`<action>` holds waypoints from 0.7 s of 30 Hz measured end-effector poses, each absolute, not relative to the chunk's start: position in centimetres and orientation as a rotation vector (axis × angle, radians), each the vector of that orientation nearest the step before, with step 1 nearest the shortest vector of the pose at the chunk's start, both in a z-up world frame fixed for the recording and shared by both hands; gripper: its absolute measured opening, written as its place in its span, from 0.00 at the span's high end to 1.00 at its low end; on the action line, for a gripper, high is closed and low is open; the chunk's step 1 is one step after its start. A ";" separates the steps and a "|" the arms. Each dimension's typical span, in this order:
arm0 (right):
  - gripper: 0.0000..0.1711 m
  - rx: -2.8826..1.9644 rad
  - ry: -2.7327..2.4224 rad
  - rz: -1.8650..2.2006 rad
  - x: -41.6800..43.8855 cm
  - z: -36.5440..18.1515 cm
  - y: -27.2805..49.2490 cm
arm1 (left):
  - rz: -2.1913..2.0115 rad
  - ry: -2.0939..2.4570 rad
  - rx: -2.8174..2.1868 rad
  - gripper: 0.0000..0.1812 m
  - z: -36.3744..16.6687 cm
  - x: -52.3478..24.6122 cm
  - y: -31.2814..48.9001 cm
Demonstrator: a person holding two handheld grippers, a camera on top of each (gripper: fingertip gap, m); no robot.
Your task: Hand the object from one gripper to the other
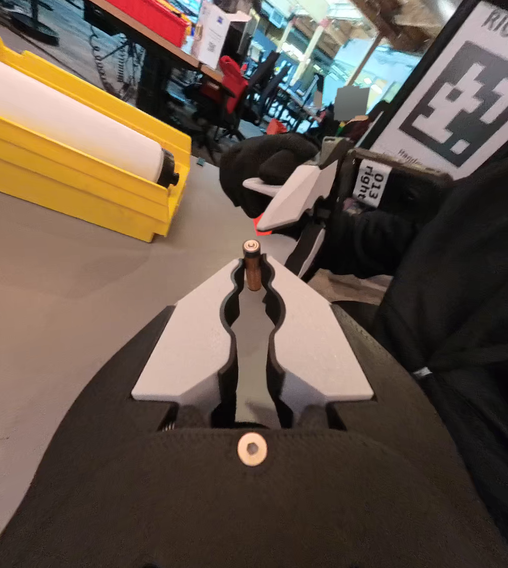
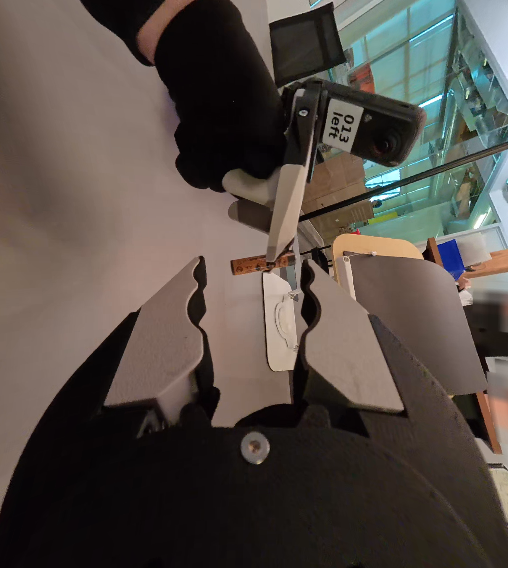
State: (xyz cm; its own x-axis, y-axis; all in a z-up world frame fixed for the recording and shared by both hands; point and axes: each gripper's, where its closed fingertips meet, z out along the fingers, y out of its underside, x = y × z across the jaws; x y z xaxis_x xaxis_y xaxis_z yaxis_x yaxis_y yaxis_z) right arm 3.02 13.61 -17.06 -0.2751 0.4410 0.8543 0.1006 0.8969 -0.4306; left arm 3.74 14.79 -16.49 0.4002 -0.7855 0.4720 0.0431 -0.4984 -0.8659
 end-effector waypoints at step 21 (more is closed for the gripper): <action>0.73 -0.419 -1.920 0.326 3.2 -19.0 13.2 | -1.316 0.691 -1.806 0.89 -17.8 5.1 14.4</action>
State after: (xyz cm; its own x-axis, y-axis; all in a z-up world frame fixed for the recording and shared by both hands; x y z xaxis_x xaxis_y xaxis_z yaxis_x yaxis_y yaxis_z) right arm 3.19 13.25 -18.95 -0.3470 0.4350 0.8309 0.1361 0.8999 -0.4144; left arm 5.08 14.38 -17.85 0.3153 -0.7913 0.5238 0.0178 -0.5470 -0.8370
